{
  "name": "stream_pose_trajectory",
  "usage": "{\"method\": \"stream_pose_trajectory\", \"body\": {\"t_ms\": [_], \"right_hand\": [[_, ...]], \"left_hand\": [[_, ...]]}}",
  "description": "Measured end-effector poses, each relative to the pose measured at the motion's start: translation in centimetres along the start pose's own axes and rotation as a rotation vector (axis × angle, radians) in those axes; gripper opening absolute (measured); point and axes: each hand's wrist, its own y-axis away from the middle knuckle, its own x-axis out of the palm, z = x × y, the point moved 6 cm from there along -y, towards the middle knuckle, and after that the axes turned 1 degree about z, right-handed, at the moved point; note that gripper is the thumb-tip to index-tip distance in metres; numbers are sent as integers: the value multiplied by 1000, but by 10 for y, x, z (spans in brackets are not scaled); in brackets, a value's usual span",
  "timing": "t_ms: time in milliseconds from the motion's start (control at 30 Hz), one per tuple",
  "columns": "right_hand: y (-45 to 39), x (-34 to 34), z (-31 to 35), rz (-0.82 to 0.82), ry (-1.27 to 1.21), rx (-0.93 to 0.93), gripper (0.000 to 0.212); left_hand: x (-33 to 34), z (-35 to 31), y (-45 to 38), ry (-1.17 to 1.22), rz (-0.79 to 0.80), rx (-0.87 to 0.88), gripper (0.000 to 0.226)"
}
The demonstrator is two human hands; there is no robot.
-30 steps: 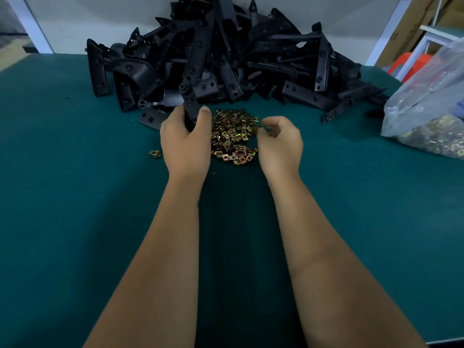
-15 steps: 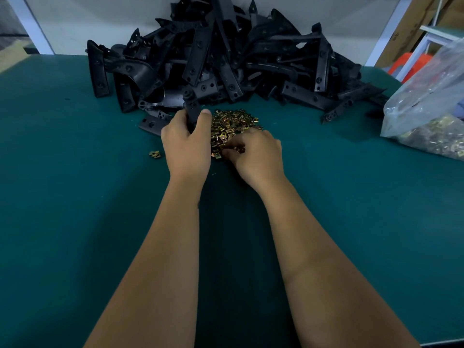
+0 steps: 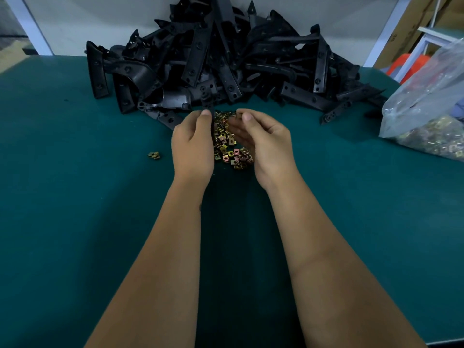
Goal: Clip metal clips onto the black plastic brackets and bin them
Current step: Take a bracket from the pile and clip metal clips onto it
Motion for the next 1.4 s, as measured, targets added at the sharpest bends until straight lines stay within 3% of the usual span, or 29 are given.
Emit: {"method": "stream_pose_trajectory", "body": {"t_ms": [200,567,733,900,1033,1400], "right_hand": [[0,0,-3,8,-272,107,12],[1,1,1,5,-118,30,18],[0,0,1,-9,-194,71,22],[1,-2,3,-78,-213,47,15],[2,-2,5,-75,-203,26,22],[4,-8,5,-166,-197,62,9]], "left_hand": [[7,-4,2,-67,53,54,48],[13,-5,5,-171,92,103,42],[17,-7,7,-217,117,158,42],[16,-3,8,-212,106,107,34],[16,-2,7,-185,116,87,32],[23,3,2,-130,227,131,25]]}}
